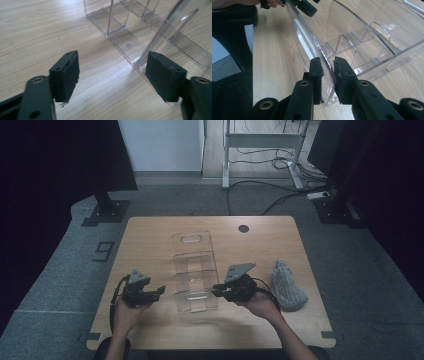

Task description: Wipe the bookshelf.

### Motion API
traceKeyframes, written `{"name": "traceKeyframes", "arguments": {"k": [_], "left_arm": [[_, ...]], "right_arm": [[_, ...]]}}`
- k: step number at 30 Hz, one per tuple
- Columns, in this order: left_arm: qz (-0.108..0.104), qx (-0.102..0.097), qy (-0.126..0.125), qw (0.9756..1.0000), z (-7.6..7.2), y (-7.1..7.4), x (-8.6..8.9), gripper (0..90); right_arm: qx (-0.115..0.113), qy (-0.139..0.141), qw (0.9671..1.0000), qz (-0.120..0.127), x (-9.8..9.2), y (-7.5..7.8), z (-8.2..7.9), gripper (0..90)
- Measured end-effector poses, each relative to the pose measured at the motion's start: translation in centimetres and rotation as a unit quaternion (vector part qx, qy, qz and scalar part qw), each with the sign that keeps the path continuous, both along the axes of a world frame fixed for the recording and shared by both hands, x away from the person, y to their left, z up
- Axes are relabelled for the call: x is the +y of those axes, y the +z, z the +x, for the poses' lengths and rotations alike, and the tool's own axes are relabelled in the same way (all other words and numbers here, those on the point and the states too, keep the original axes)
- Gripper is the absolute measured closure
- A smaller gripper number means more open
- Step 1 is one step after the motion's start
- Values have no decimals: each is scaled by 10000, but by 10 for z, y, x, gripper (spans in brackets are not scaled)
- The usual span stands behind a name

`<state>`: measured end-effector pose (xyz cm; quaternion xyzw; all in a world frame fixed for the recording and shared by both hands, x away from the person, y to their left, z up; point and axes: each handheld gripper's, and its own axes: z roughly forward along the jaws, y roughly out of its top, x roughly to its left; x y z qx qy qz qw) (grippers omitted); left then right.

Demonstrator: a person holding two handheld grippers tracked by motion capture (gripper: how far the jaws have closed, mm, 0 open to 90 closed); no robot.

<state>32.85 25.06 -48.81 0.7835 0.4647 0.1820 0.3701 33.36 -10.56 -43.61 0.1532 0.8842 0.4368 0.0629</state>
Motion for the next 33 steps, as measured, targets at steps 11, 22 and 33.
{"name": "traceKeyframes", "arguments": {"k": [11, 22, 33], "left_arm": [[-139, -75, -48, 9999, -1, 5, -4, 159], [-270, -327, -471, 9980, -2, 19, -27, 152], [-304, -502, -662, 9961, 3, 22, -46, 191]], "right_arm": [[-190, -432, 9989, -56, 0, -1, 5, 833], [-112, -384, 9992, -97, 12, 1, 1, 855], [-84, -282, 9994, -164, 26, 1, -3, 844]]}}
